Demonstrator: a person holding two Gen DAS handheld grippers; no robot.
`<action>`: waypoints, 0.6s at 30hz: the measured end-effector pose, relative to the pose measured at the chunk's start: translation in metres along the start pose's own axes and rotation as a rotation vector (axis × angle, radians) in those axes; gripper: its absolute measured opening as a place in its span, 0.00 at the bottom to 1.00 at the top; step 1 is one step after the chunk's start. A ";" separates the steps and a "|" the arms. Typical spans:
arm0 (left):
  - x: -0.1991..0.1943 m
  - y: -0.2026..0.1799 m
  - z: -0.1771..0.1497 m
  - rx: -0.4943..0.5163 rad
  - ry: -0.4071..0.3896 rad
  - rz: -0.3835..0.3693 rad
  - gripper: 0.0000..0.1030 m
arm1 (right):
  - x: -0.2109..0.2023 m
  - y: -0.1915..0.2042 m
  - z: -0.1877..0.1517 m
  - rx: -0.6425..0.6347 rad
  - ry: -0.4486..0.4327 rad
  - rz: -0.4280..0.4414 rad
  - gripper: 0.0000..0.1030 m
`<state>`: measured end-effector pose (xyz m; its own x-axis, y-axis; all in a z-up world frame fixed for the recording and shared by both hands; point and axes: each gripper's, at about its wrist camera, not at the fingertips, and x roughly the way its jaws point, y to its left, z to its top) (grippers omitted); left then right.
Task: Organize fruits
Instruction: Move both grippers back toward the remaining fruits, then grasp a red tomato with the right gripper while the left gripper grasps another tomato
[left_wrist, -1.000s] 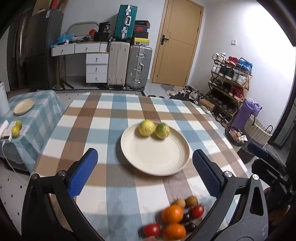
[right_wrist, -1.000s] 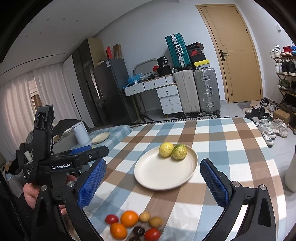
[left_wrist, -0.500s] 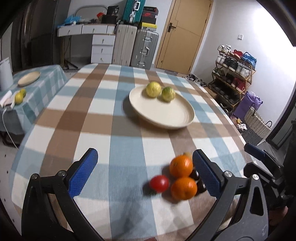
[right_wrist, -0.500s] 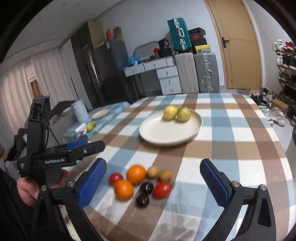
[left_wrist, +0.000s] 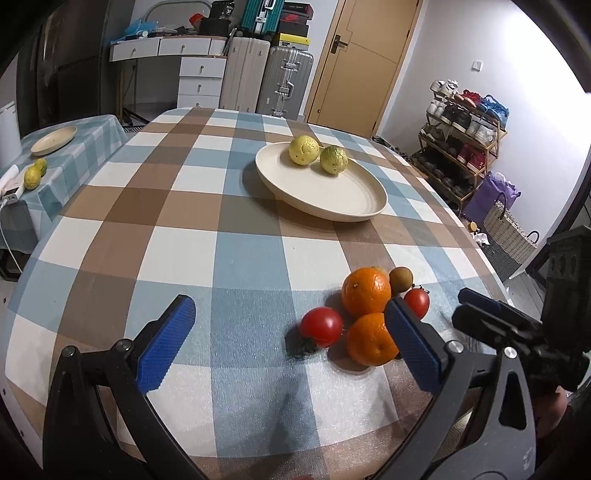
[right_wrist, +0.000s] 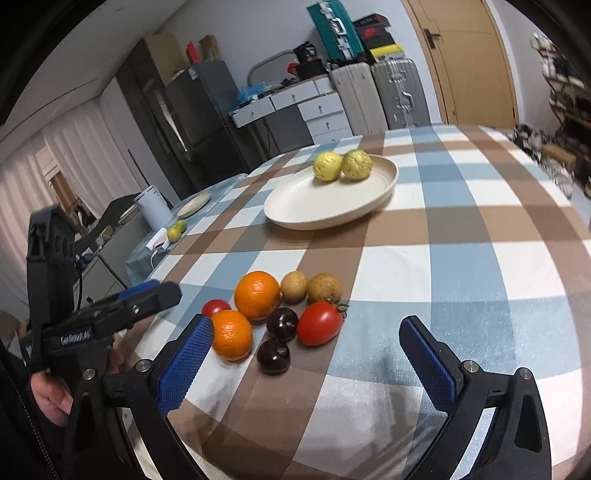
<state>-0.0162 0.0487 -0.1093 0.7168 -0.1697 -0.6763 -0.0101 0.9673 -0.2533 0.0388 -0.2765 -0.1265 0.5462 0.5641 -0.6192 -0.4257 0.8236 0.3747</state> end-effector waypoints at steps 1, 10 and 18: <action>0.001 0.001 0.000 0.000 0.001 0.000 0.99 | 0.002 -0.004 0.001 0.017 0.003 0.002 1.00; 0.013 0.009 0.000 -0.010 0.014 -0.005 0.99 | 0.016 -0.017 0.004 0.084 0.029 0.027 0.81; 0.025 0.020 0.002 -0.038 0.027 -0.009 0.99 | 0.024 -0.020 0.001 0.099 0.049 0.044 0.73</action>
<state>0.0027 0.0645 -0.1302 0.6980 -0.1840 -0.6921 -0.0301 0.9580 -0.2850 0.0610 -0.2792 -0.1474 0.4919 0.5980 -0.6328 -0.3734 0.8015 0.4671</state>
